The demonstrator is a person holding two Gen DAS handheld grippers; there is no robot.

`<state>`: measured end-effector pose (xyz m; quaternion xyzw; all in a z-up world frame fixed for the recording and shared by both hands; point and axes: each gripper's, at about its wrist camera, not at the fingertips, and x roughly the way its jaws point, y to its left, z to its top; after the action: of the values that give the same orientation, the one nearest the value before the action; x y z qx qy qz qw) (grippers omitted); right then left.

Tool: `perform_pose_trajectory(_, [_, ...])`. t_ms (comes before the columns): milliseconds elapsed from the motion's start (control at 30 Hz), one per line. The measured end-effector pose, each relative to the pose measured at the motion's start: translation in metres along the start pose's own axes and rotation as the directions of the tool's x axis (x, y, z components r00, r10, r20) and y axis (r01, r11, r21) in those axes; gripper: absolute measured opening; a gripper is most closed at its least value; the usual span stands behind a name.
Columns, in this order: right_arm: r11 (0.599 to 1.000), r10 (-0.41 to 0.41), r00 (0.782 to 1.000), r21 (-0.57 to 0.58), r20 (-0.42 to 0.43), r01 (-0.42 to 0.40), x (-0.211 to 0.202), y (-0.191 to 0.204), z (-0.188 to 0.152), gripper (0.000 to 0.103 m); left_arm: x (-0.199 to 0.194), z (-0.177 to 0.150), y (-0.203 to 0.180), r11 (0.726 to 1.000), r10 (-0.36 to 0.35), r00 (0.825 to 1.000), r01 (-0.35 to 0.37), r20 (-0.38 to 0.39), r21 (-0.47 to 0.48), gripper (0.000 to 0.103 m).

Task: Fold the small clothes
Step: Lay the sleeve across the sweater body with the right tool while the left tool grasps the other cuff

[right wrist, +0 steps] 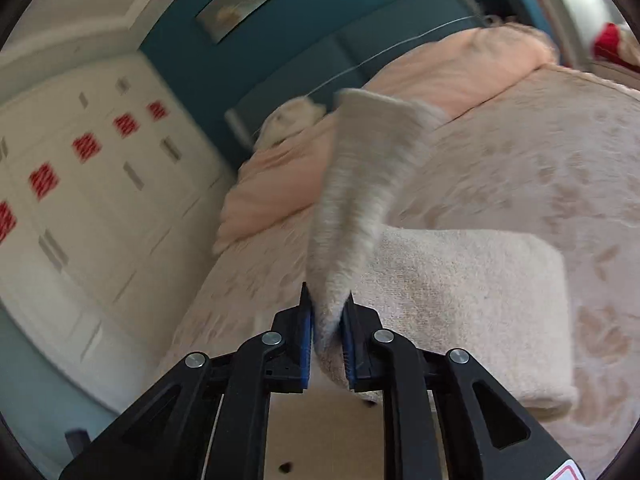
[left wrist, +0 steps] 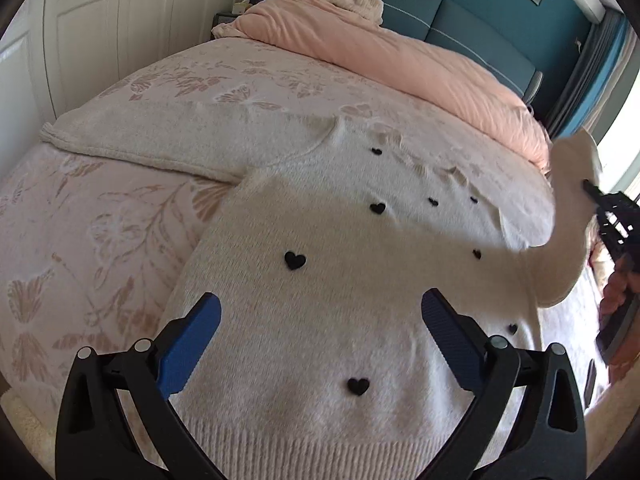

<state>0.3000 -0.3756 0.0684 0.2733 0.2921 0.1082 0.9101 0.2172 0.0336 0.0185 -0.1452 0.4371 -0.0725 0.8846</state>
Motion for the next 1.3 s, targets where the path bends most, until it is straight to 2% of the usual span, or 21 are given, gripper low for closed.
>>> perform_pose_trajectory(67, [0.994, 0.019, 0.991, -0.107, -0.129, -0.033, 0.057, 0.043, -0.037, 0.035, 0.009, 0.014, 0.002, 0.998, -0.041, 0.999, 0.040, -0.016, -0.056, 0.098])
perform_pose_trajectory(167, [0.988, -0.065, 0.978, -0.149, -0.199, 0.035, 0.094, 0.057, -0.081, 0.038, 0.029, 0.037, 0.005, 0.985, -0.128, 0.990, 0.121, -0.052, -0.121, 0.098])
perform_pose_trajectory(233, [0.996, -0.069, 0.976, -0.068, -0.205, 0.056, 0.084, 0.040, -0.098, 0.045, 0.049, 0.052, 0.004, 0.977, -0.170, 0.982, 0.156, -0.086, -0.149, 0.098])
perform_pose_trajectory(300, [0.995, -0.087, 0.981, 0.030, -0.171, 0.094, 0.056, 0.012, -0.117, 0.059, 0.079, 0.065, 0.003, 0.967, -0.207, 0.970, 0.183, -0.128, -0.176, 0.098])
perform_pose_trajectory(467, [0.938, -0.195, 0.966, 0.255, -0.167, 0.233, 0.007, -0.068, -0.135, 0.062, 0.160, 0.078, 0.007, 0.947, -0.192, 0.956, 0.120, -0.223, -0.299, 0.097])
perform_pose_trajectory(533, [0.907, -0.194, 0.969, 0.349, -0.153, 0.237, 0.000, -0.095, -0.132, 0.062, 0.176, 0.078, 0.011, 0.920, -0.204, 0.953, 0.109, -0.223, -0.376, 0.087])
perform_pose_trajectory(567, [0.895, -0.174, 0.975, 0.391, -0.134, 0.214, 0.000, -0.106, -0.128, 0.062, 0.181, 0.078, 0.012, 0.906, -0.205, 0.953, 0.098, -0.224, -0.412, 0.076])
perform_pose_trajectory(600, [0.880, -0.164, 0.979, 0.430, -0.121, 0.201, 0.004, -0.115, -0.123, 0.062, 0.184, 0.079, 0.012, 0.893, -0.216, 0.952, 0.104, -0.215, -0.439, 0.052])
perform_pose_trajectory(633, [0.860, -0.163, 0.980, 0.471, -0.111, 0.197, 0.009, -0.124, -0.121, 0.062, 0.186, 0.082, 0.010, 0.886, -0.238, 0.949, 0.125, -0.206, -0.447, 0.037])
perform_pose_trajectory(667, [0.841, -0.141, 0.985, 0.514, -0.095, 0.170, 0.017, -0.132, -0.117, 0.059, 0.190, 0.086, 0.007, 0.878, -0.276, 0.940, 0.162, -0.202, -0.450, 0.009])
perform_pose_trajectory(733, [0.823, -0.114, 0.991, 0.552, -0.072, 0.134, 0.030, -0.138, -0.106, 0.013, 0.183, 0.099, -0.004, 0.885, -0.285, 0.945, 0.194, -0.163, -0.423, 0.011])
perform_pose_trajectory(767, [0.827, -0.114, 0.992, 0.548, -0.052, 0.124, 0.031, -0.137, -0.097, 0.009, 0.174, 0.110, -0.011, 0.897, -0.287, 0.950, 0.221, -0.122, -0.382, 0.010])
perform_pose_trajectory(833, [0.860, -0.091, 0.989, 0.510, 0.116, 0.019, 0.008, -0.122, -0.080, 0.008, 0.146, 0.131, -0.030, 0.919, -0.306, 0.952, 0.290, -0.016, -0.267, 0.010])
perform_pose_trajectory(900, [0.896, -0.096, 0.969, 0.444, 0.228, -0.015, -0.017, -0.110, -0.073, 0.007, 0.127, 0.142, -0.041, 0.926, -0.325, 0.944, 0.330, 0.058, -0.181, 0.010])
perform_pose_trajectory(933, [0.905, -0.127, 0.965, 0.424, 0.229, 0.018, -0.018, -0.112, -0.077, 0.006, 0.129, 0.141, -0.044, 0.932, -0.322, 0.945, 0.327, 0.057, -0.154, 0.010])
perform_pose_trajectory(1000, [0.888, -0.217, 0.975, 0.425, 0.048, 0.177, 0.008, -0.134, -0.094, 0.006, 0.158, 0.128, -0.042, 0.959, -0.257, 0.966, 0.251, -0.029, -0.132, 0.010])
perform_pose_trajectory(1033, [0.863, -0.259, 0.963, 0.431, -0.071, 0.264, 0.026, -0.148, -0.108, 0.006, 0.177, 0.116, -0.037, 0.971, -0.211, 0.974, 0.199, -0.082, -0.133, 0.010])
perform_pose_trajectory(1067, [0.857, -0.265, 0.958, 0.427, -0.113, 0.287, 0.031, -0.156, -0.120, 0.004, 0.196, 0.102, -0.030, 0.979, -0.162, 0.977, 0.142, -0.141, -0.144, 0.010])
perform_pose_trajectory(1100, [0.871, -0.270, 0.960, 0.407, -0.070, 0.274, 0.025, -0.150, -0.121, 0.005, 0.205, 0.088, -0.018, 0.980, -0.142, 0.974, 0.113, -0.174, -0.165, 0.010])
perform_pose_trajectory(1233, [0.870, -0.304, 0.951, 0.390, -0.055, 0.301, 0.004, -0.128, -0.110, 0.009, 0.205, 0.071, 0.004, 0.947, -0.233, 0.967, 0.202, -0.103, -0.250, 0.012])
perform_pose_trajectory(1300, [0.870, -0.378, 0.926, 0.343, 0.007, 0.353, -0.015, -0.106, -0.107, 0.014, 0.206, 0.072, 0.005, 0.946, -0.238, 0.965, 0.206, -0.106, -0.252, 0.012])
